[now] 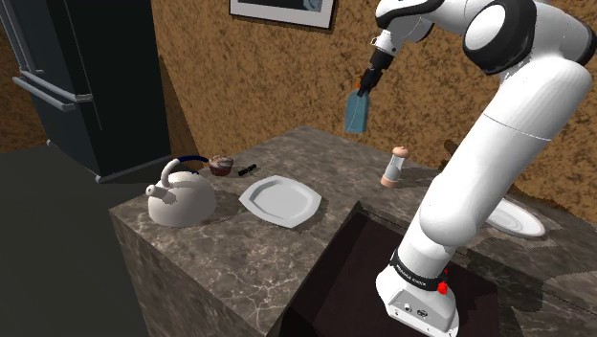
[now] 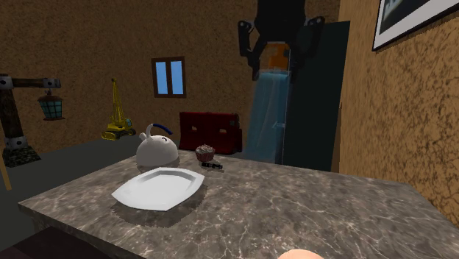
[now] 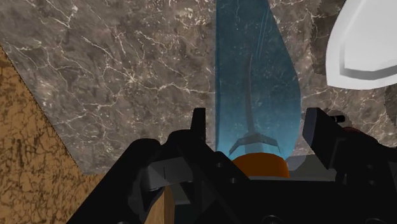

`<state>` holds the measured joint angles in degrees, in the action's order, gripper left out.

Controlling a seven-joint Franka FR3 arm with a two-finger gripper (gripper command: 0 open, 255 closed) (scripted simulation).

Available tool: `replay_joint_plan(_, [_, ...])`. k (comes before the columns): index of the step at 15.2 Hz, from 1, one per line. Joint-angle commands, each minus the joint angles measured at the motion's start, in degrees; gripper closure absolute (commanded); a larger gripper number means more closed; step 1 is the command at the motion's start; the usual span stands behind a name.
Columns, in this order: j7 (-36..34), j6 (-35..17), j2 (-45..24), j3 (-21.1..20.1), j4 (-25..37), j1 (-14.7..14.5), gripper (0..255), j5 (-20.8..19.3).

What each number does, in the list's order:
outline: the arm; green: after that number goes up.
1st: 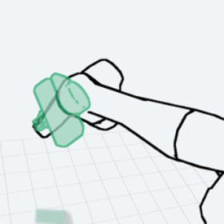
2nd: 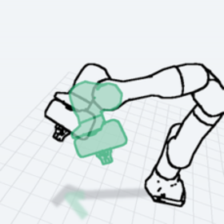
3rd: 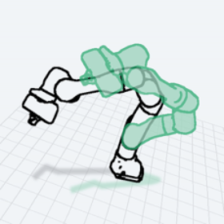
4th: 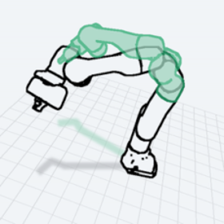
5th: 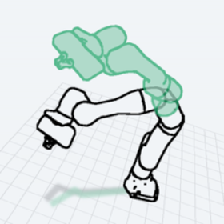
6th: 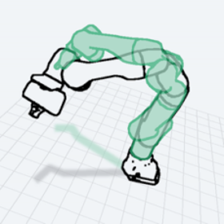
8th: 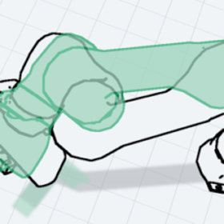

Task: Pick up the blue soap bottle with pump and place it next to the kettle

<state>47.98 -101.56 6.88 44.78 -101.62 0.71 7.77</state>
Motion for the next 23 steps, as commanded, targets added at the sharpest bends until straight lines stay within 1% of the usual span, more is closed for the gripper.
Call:
replay_joint_plan(1, [-0.4, 1.6, 0.0, -0.1, 1.7, -0.1, 255, 0.0])
replay_joint_plan(8, [-0.5, 7.3, -1.7, 0.5, 8.5, -0.1, 255, 1.1])
replay_joint_plan(15, [-0.1, 13.1, -4.4, 1.5, 16.0, 0.3, 255, 3.1])
replay_joint_plan(19, [-7.5, 10.7, 0.0, -3.2, 11.8, -2.8, 255, -0.4])
replay_joint_plan(23, [-14.0, 8.9, 2.5, -7.6, 9.0, -5.1, 255, -2.3])
